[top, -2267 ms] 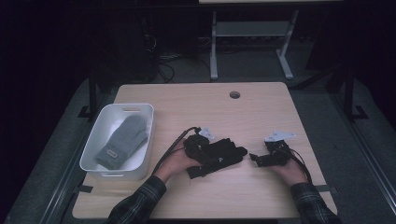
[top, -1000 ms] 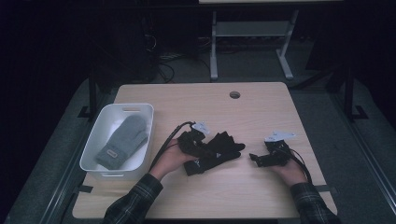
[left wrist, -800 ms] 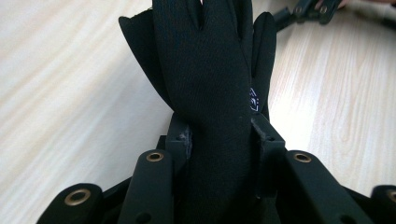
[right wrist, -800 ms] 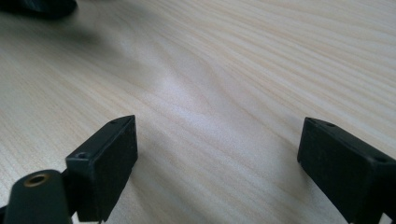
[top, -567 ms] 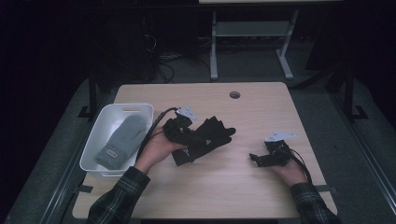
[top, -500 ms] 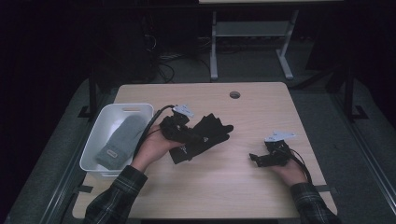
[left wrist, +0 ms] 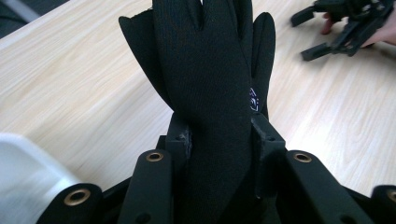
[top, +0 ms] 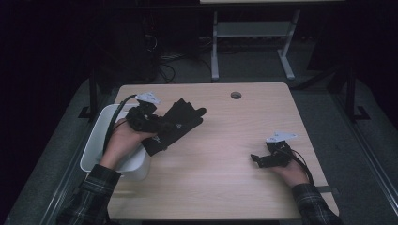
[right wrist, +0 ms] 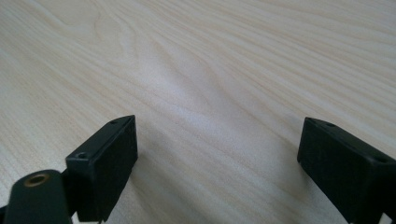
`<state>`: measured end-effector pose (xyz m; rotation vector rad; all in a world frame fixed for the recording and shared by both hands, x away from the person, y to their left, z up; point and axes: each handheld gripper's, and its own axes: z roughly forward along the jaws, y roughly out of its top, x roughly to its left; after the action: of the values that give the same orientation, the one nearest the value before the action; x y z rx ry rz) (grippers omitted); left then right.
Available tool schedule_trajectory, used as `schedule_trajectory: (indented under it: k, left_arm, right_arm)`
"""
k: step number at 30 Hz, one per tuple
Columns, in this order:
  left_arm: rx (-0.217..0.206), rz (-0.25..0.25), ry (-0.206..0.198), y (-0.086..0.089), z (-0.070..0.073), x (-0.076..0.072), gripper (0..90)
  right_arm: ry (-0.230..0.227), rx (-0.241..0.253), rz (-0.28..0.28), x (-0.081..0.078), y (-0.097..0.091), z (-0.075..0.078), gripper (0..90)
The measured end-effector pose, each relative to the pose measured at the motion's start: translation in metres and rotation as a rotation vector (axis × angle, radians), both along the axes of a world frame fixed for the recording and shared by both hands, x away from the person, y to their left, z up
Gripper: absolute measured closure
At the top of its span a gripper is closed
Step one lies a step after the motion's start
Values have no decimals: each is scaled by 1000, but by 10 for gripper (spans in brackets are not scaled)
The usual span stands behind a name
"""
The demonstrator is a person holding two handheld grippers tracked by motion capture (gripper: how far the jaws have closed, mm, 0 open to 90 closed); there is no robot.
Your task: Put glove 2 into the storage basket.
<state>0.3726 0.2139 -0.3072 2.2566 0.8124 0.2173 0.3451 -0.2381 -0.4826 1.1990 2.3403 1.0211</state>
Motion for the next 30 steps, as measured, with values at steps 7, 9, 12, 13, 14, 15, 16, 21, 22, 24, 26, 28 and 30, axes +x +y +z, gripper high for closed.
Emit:
schedule_trajectory:
  k: [7, 9, 12, 13, 14, 15, 16, 21, 22, 24, 26, 28, 30]
  left_arm:
    - [-5, 94, -6, 40, 2, -3, 653]
    - [-2, 118, -4, 52, 3, -4, 653]
    - [4, 154, -4, 70, 2, -5, 653]
    - [2, 170, -3, 75, 1, -6, 653]
    - [1, 185, -2, 81, 0, -6, 653]
    - [4, 197, 0, 87, -1, -7, 653]
    - [2, 212, 0, 93, -2, -7, 653]
    - [-4, 272, 15, 117, -14, -8, 653]
    - [-5, 281, 19, 121, -16, -9, 653]
    - [0, 297, 30, 127, -22, -9, 653]
    - [1, 309, 44, 131, -29, -10, 652]
    - [-1, 321, 57, 135, -35, -9, 652]
    - [-2, 331, 70, 137, -41, -8, 652]
  right_arm:
    - [-1, 0, -1, 0, 0, 0, 119]
    - [0, 0, 0, 0, 0, 0, 119]
    - [-5, -2, 1, 0, 0, 0, 119]
    - [-5, -2, 2, 0, 0, 0, 119]
    - [-5, -1, 1, 0, 0, 0, 119]
    - [-6, -2, 2, 0, 0, 0, 119]
    - [-6, -2, 1, 0, 0, 0, 119]
    - [-6, -2, 1, 0, 0, 0, 119]
    - [-7, -2, 1, 0, 0, 0, 119]
    - [-6, -2, 1, 0, 0, 0, 119]
    - [-6, -2, 1, 0, 0, 0, 119]
    - [-6, -2, 1, 0, 0, 0, 119]
    - [-5, -1, 0, 0, 0, 0, 119]
